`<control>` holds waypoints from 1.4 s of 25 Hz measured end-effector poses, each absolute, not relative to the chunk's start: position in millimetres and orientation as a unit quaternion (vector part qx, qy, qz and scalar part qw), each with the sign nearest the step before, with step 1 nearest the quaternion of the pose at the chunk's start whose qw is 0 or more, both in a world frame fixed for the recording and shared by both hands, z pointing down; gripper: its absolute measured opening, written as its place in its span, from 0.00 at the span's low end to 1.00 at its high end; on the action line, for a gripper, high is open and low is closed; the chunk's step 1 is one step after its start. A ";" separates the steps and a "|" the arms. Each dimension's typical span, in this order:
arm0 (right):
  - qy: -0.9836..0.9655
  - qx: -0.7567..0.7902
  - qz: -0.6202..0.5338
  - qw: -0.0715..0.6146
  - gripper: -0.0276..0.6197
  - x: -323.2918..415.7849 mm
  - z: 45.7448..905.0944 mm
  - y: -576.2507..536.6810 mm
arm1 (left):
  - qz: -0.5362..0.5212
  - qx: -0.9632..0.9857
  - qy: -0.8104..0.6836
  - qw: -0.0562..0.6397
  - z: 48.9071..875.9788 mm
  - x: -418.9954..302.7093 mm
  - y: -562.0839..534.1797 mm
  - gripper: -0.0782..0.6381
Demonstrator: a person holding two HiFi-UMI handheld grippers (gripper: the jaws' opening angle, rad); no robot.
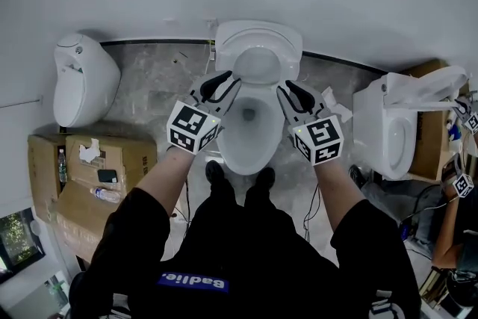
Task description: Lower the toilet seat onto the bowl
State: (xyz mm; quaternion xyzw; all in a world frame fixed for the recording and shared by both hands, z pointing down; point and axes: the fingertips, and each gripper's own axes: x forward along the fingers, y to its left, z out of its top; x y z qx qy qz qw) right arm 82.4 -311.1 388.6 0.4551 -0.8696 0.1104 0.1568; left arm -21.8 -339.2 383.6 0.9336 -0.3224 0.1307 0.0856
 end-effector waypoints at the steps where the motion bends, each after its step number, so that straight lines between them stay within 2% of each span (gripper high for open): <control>1: -0.868 0.456 0.112 0.161 0.19 84.6 393.8 -317.0 | 0.136 0.933 -0.322 0.086 389.2 -21.5 -344.4 0.25; 3: -0.865 0.458 0.109 0.173 0.23 87.6 403.6 -328.4 | 0.147 0.932 -0.322 0.082 399.5 -22.3 -354.8 0.25; 9: -0.851 0.472 0.085 0.216 0.25 103.0 435.8 -360.5 | 0.172 0.927 -0.327 0.063 426.0 -18.8 -384.9 0.26; 15: -0.834 0.484 0.079 0.254 0.25 116.2 468.2 -386.6 | 0.199 0.921 -0.332 0.047 449.0 -20.8 -413.5 0.27; 25: -0.818 0.502 0.076 0.270 0.25 131.9 499.4 -424.2 | 0.243 0.908 -0.340 0.038 499.4 -26.8 -451.6 0.27; 35: -0.795 0.517 0.045 0.315 0.25 145.4 541.7 -462.9 | 0.258 0.900 -0.349 0.026 540.8 -33.9 -488.5 0.27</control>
